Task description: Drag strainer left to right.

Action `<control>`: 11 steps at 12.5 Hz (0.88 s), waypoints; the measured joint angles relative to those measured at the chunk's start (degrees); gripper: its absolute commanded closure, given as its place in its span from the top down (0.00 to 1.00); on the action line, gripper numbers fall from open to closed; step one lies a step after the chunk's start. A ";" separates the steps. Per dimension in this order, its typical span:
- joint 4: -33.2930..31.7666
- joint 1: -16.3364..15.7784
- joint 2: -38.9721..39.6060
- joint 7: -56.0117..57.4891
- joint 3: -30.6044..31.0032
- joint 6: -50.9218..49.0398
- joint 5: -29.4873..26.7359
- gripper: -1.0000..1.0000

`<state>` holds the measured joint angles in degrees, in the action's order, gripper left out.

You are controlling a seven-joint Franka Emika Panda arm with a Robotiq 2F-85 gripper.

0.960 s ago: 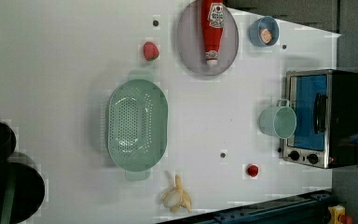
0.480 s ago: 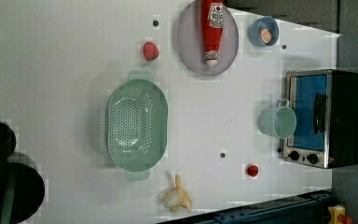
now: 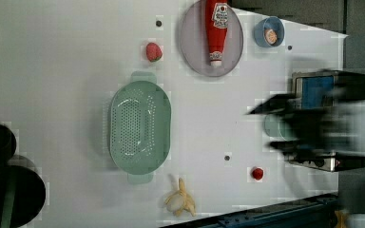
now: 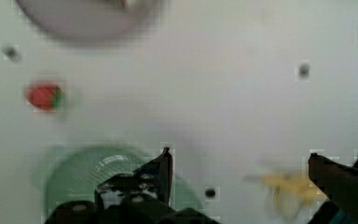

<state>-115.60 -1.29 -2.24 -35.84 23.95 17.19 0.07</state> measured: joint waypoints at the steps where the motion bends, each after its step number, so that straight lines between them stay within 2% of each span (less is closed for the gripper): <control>1: -1.79 -0.63 3.31 -5.68 3.05 3.25 0.39 1.00; 4: -4.81 -3.92 10.70 -19.16 7.78 13.92 -0.35 1.00; 7: -4.36 -4.80 18.30 -29.40 10.16 24.05 1.67 1.00; 11: -4.14 -4.93 30.34 -34.38 7.92 37.28 2.23 1.00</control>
<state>-119.74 -6.22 28.10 -70.22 31.87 54.47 2.30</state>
